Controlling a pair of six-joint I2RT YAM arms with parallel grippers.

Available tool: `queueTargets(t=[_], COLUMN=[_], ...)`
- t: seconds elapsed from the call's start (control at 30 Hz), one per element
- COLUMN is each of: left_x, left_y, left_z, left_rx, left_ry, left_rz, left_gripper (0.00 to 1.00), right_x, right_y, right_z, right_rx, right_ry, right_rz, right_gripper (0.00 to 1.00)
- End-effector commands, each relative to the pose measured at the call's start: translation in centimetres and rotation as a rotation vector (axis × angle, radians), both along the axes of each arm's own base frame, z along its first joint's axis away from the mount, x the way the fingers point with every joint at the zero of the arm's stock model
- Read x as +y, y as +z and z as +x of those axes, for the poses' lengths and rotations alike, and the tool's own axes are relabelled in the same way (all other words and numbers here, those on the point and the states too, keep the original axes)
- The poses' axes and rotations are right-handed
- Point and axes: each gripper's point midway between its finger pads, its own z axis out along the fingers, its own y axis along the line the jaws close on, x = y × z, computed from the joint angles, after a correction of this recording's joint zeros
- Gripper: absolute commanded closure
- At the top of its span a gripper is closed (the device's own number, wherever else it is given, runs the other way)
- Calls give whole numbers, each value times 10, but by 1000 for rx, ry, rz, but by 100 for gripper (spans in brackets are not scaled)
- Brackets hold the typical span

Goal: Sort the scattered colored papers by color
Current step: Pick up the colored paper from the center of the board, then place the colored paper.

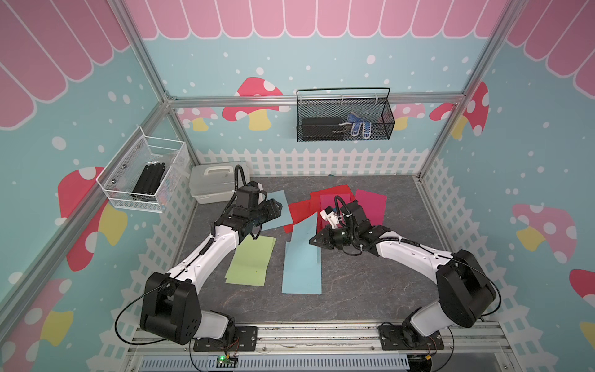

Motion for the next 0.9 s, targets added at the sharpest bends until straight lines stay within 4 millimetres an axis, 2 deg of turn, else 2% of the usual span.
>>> queueTargets(t=[0.0, 0.3, 0.6, 0.87], left_x=[5, 10, 12, 11], left_y=[5, -4, -10, -18], left_z=[-1, -6, -6, -5], left_rx=[-24, -9, 5, 20], left_ry=[20, 29, 30, 26], left_rz=[-4, 3, 5, 2], left_gripper=[45, 45, 45, 45], right_x=[7, 16, 9, 5], right_y=[13, -9, -40, -54], right_z=[-1, -12, -23, -36], right_rx=[-11, 35, 102, 145], right_ry=[-45, -29, -28, -28], right_rz=[61, 55, 26, 24], right_gripper=[100, 100, 100, 100])
